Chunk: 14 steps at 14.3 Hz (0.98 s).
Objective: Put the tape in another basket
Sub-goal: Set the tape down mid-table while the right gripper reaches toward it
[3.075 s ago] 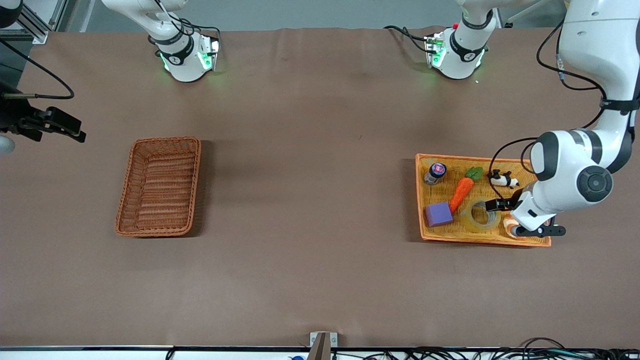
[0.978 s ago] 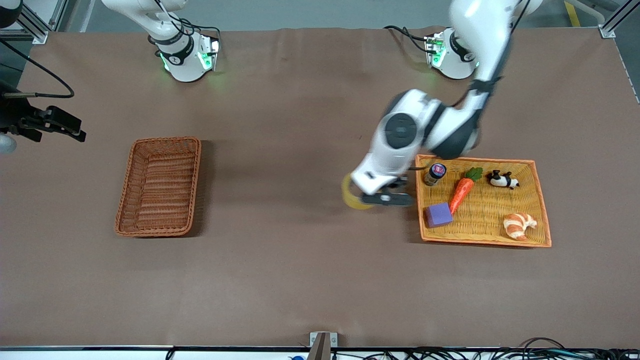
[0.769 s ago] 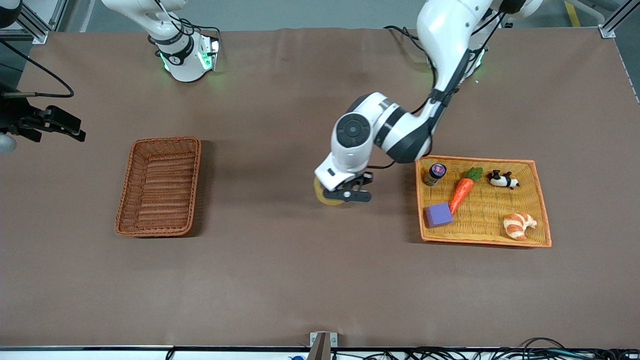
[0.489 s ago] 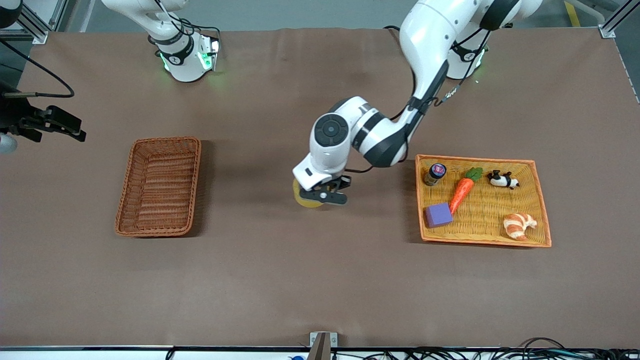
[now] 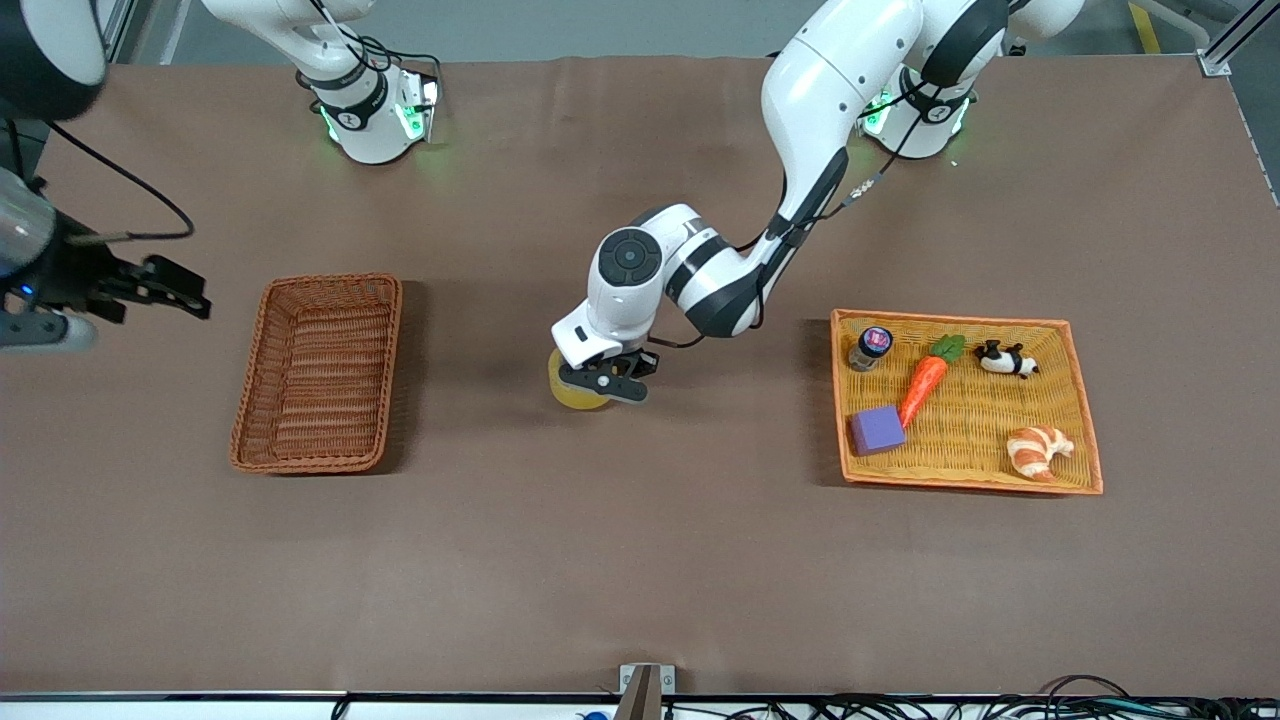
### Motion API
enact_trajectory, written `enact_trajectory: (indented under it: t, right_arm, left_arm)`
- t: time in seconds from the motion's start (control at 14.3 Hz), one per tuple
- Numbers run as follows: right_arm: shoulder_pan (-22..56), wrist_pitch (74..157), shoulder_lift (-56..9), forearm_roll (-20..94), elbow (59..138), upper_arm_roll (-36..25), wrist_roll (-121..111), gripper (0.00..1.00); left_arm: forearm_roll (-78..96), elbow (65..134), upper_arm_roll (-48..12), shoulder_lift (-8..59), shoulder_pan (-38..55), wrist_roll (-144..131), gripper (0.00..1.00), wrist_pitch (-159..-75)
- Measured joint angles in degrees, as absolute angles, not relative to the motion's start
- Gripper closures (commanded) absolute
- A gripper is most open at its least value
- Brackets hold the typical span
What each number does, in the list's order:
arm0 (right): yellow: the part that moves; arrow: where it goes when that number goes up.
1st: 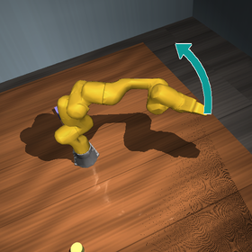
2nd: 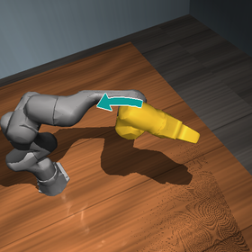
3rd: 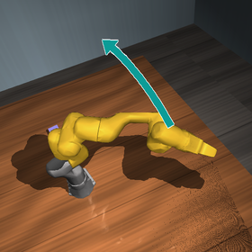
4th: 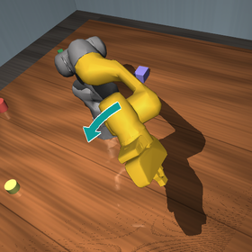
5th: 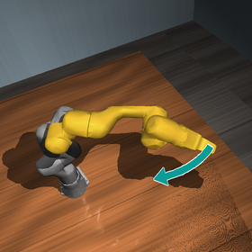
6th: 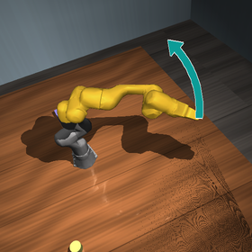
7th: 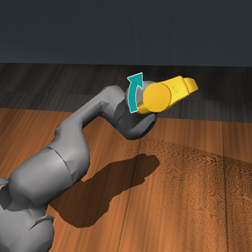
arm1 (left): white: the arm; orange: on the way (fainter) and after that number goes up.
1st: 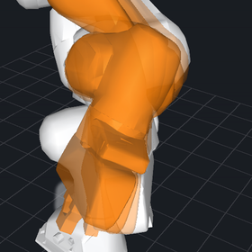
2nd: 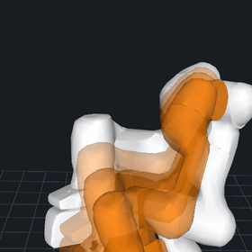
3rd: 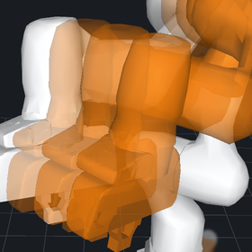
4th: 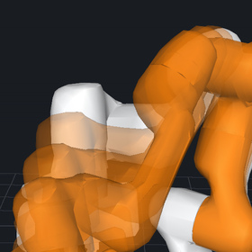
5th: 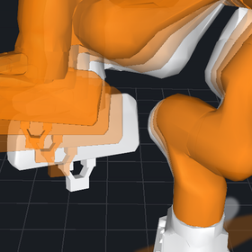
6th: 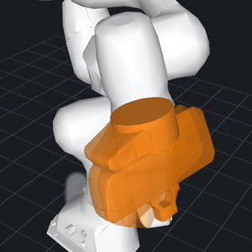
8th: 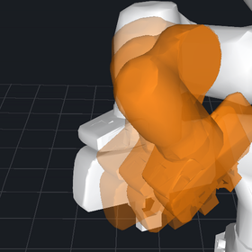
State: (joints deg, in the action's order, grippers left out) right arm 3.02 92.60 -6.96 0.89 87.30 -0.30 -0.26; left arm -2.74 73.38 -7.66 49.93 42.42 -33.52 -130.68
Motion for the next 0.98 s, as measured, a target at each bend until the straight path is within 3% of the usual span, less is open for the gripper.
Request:
enact_trajectory:
  t: [0.07, 0.28, 0.56, 0.98]
  right_arm:
    - [3.2, 93.9, -8.0, 0.9, 87.4, 0.6, -0.1, 0.0]
    - [3.5, 97.4, -11.3, 0.9, 87.6, 4.0, 2.5, 0.0]
    - [4.3, 101.5, -15.3, 0.9, 87.7, 9.0, 8.0, 0.0]
    - [8.1, 114.1, -23.7, -1.9, 90.1, 18.2, 21.5, 0.0]
  left_arm:
    - [-2.7, 73.0, -7.6, 49.9, 42.3, -33.1, 0.0, -130.7]
    - [-2.8, 72.3, -7.5, 48.9, 41.5, -32.6, 0.0, -129.8]
    - [-2.8, 74.8, -7.4, 42.8, 39.8, -30.1, 0.0, -120.1]
    - [-3.0, 94.1, -7.2, 20.3, 31.6, -25.2, 0.0, -117.6]
